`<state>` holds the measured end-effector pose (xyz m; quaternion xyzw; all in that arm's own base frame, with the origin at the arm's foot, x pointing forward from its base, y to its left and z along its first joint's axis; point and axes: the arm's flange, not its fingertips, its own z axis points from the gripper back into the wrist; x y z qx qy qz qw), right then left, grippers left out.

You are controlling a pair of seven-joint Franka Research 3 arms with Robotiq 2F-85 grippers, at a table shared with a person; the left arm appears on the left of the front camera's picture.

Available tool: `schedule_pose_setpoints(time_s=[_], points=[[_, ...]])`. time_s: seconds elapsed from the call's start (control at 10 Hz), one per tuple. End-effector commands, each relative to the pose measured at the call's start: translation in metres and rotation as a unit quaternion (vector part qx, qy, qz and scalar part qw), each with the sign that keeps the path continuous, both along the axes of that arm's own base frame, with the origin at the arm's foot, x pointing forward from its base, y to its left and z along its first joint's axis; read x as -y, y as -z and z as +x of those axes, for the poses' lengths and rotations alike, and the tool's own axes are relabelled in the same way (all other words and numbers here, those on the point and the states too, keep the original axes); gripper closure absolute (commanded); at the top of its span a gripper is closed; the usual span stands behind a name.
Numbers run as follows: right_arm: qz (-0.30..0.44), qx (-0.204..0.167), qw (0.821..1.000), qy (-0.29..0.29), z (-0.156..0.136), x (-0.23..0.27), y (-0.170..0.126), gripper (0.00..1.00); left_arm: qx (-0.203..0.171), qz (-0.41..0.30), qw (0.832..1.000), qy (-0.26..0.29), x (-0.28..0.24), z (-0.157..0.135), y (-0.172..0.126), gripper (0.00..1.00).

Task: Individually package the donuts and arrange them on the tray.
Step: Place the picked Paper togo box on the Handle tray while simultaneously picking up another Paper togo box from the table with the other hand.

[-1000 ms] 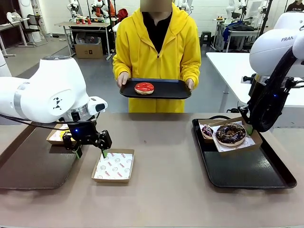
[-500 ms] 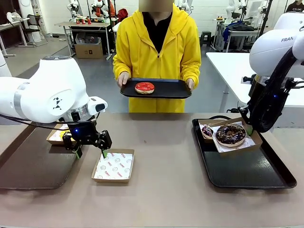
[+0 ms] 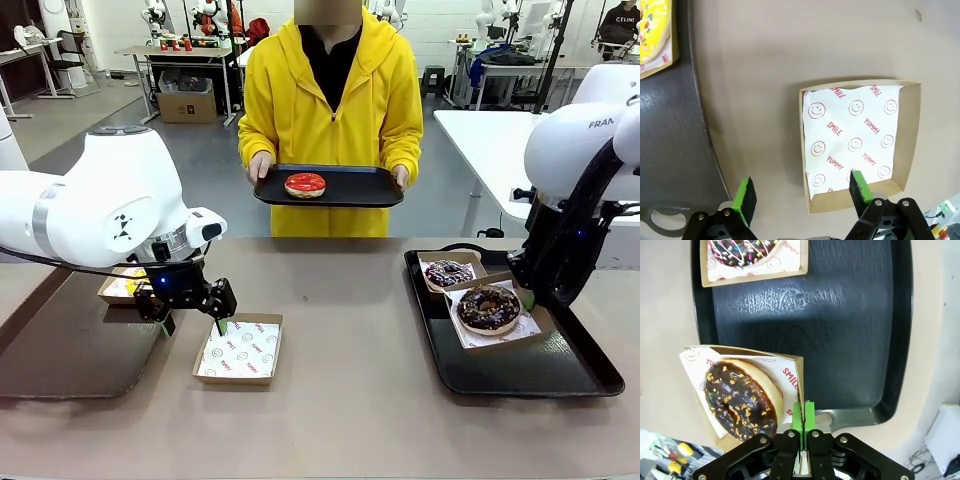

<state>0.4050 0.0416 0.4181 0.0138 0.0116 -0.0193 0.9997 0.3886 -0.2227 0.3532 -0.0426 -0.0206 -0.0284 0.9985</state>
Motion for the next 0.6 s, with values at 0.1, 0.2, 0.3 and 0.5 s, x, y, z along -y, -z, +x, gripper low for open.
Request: schedule_pose_setpoints(time_s=[0.1, 0.2, 0.3, 0.5], points=[[0.002, 0.002, 1.0, 0.006, 0.003, 0.001, 0.023, 0.98, 0.005, 0.027, 0.999, -0.017, 0.011, 0.002, 0.016, 0.03], [0.002, 0.003, 1.0, 0.008, 0.006, 0.0, 0.03, 0.98, 0.004, 0.03, 0.999, -0.022, 0.011, 0.002, 0.02, 0.03], [0.006, -0.002, 1.0, 0.011, 0.009, -0.001, 0.037, 0.98, 0.007, 0.034, 0.999, -0.025, 0.011, 0.003, 0.021, 0.03], [0.013, -0.007, 1.0, 0.015, 0.016, -0.003, 0.048, 0.98, 0.007, 0.039, 0.999, -0.026, 0.012, 0.006, 0.023, 0.03]])
